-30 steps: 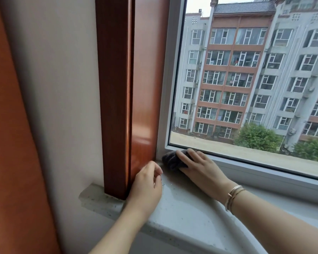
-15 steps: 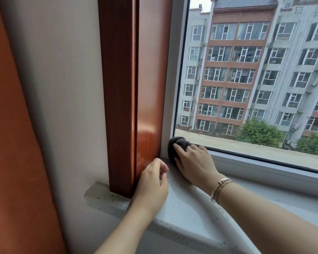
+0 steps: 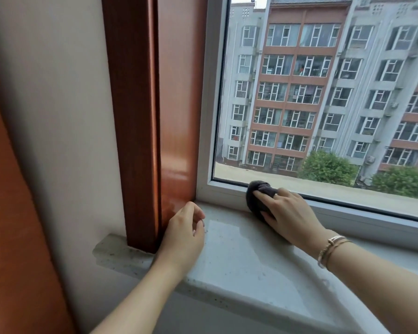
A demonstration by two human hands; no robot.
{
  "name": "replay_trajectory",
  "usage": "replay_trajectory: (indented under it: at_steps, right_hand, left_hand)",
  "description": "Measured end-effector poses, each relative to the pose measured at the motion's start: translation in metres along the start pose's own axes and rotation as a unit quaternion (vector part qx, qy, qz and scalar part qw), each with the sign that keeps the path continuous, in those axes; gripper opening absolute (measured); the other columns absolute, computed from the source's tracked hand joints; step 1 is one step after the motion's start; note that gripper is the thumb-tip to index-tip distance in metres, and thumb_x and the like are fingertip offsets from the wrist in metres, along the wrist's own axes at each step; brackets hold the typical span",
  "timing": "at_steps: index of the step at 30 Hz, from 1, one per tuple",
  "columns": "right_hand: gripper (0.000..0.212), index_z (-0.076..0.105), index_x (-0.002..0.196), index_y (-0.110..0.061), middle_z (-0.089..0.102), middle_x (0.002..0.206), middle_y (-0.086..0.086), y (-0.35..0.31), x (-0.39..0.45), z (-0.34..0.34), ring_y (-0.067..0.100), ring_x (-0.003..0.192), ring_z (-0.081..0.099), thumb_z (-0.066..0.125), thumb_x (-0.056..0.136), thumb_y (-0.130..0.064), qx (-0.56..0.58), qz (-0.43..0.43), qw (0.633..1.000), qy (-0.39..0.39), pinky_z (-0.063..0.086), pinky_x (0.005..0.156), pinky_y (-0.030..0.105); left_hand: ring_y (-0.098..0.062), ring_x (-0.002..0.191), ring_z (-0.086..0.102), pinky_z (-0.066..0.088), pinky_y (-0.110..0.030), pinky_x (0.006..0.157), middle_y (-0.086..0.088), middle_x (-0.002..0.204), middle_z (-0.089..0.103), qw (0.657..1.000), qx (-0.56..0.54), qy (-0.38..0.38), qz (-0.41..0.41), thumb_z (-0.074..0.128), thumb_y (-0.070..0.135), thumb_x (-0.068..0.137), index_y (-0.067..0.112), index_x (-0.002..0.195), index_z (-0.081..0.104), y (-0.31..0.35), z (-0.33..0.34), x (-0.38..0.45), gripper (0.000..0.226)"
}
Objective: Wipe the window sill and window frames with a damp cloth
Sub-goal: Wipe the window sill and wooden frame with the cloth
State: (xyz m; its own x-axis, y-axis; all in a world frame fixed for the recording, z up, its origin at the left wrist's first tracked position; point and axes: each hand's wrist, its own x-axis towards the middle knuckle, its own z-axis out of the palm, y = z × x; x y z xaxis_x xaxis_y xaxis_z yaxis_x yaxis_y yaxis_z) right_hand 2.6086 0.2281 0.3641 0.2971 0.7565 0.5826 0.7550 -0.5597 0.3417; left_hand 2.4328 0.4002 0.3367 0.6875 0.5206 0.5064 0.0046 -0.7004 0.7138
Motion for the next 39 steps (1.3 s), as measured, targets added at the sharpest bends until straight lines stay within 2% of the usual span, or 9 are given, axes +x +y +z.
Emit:
replay_trajectory:
  at_steps: [4, 8, 11, 15, 19, 21, 25, 33, 39]
  right_hand:
    - [0.037, 0.065, 0.098, -0.013, 0.065, 0.061, 0.003, 0.017, -0.008, -0.004, 0.029, 0.069, 0.059, 0.081, 0.067, -0.024, -0.011, -0.001, 1.000, -0.006, 0.046, 0.056, 0.032]
    - [0.029, 0.059, 0.079, -0.013, 0.062, 0.057, 0.005, -0.031, 0.036, 0.006, 0.030, 0.066, 0.059, 0.080, 0.060, -0.019, 0.017, -0.005, 1.000, 0.010, 0.044, 0.054, 0.032]
    - [0.025, 0.056, 0.073, -0.013, 0.057, 0.051, 0.006, -0.057, 0.057, 0.015, 0.030, 0.061, 0.055, 0.077, 0.059, -0.010, 0.039, 0.004, 0.999, 0.029, 0.040, 0.051, 0.031]
    - [0.024, 0.057, 0.075, -0.016, 0.055, 0.049, 0.004, -0.032, 0.031, 0.013, 0.029, 0.064, 0.056, 0.076, 0.062, -0.013, 0.021, 0.040, 0.998, 0.034, 0.038, 0.053, 0.032]
    - [0.021, 0.060, 0.081, -0.016, 0.059, 0.052, 0.004, 0.027, -0.025, -0.002, 0.029, 0.068, 0.059, 0.076, 0.068, -0.020, -0.028, 0.072, 0.997, 0.028, 0.042, 0.056, 0.034]
    - [0.022, 0.061, 0.083, -0.015, 0.061, 0.054, 0.005, 0.056, -0.054, -0.011, 0.029, 0.069, 0.059, 0.077, 0.069, -0.023, -0.053, 0.093, 0.994, 0.028, 0.043, 0.056, 0.035]
    - [0.023, 0.060, 0.079, -0.013, 0.057, 0.051, 0.006, 0.073, -0.073, -0.017, 0.031, 0.067, 0.058, 0.079, 0.066, -0.017, -0.067, 0.129, 0.989, 0.028, 0.043, 0.058, 0.036]
    - [0.017, 0.061, 0.077, -0.015, 0.054, 0.048, 0.006, 0.010, -0.014, -0.003, 0.028, 0.066, 0.056, 0.066, 0.062, -0.008, -0.022, 0.084, 0.995, 0.052, 0.041, 0.059, 0.032]
    - [0.021, 0.058, 0.082, -0.018, 0.057, 0.051, 0.005, 0.083, -0.084, -0.013, 0.029, 0.071, 0.057, 0.074, 0.069, -0.017, -0.088, 0.131, 0.987, 0.031, 0.035, 0.060, 0.036]
  left_hand:
    - [-0.013, 0.076, 0.055, 0.041, -0.017, 0.064, 0.003, 0.084, 0.059, 0.999, 0.005, -0.021, -0.025, 0.052, 0.004, 0.088, 0.015, 0.082, 0.054, 0.003, 0.001, 0.002, 0.013]
    - [-0.010, 0.074, 0.052, 0.040, -0.016, 0.066, 0.002, 0.087, 0.058, 0.999, 0.002, -0.022, -0.035, 0.052, 0.006, 0.087, 0.013, 0.090, 0.053, 0.017, 0.009, 0.027, 0.008]
    - [-0.016, 0.079, 0.052, 0.042, -0.026, 0.072, 0.000, 0.090, 0.057, 0.998, 0.008, -0.017, -0.066, 0.051, 0.007, 0.088, 0.011, 0.096, 0.052, 0.018, 0.017, 0.052, 0.009]
    - [-0.017, 0.083, 0.053, 0.035, -0.023, 0.069, 0.002, 0.088, 0.056, 0.992, 0.032, -0.038, -0.116, 0.055, 0.014, 0.091, 0.008, 0.097, 0.055, 0.011, 0.033, 0.065, 0.008]
    - [-0.021, 0.087, 0.057, 0.040, -0.028, 0.072, 0.002, 0.087, 0.061, 0.987, 0.003, -0.049, -0.154, 0.058, 0.031, 0.091, 0.014, 0.087, 0.057, 0.026, 0.060, 0.071, 0.017]
    - [-0.026, 0.092, 0.060, 0.048, -0.035, 0.084, 0.001, 0.088, 0.064, 0.981, -0.021, -0.056, -0.184, 0.058, 0.042, 0.089, 0.021, 0.079, 0.055, 0.036, 0.077, 0.076, 0.023]
    - [-0.029, 0.106, 0.054, 0.044, -0.046, 0.096, 0.004, 0.084, 0.065, 0.962, -0.062, -0.026, -0.263, 0.058, 0.056, 0.081, 0.022, 0.071, 0.053, 0.055, 0.104, 0.080, 0.035]
    - [-0.032, 0.102, 0.055, 0.043, -0.049, 0.096, 0.003, 0.078, 0.061, 0.945, -0.086, 0.052, -0.312, 0.070, 0.053, 0.072, 0.022, 0.069, 0.050, 0.056, 0.121, 0.079, 0.037]
    - [-0.031, 0.112, 0.047, 0.031, -0.041, 0.099, -0.004, 0.096, 0.062, 0.946, -0.014, 0.057, -0.318, 0.055, 0.056, 0.085, 0.022, 0.081, 0.053, 0.069, 0.126, 0.065, 0.035]
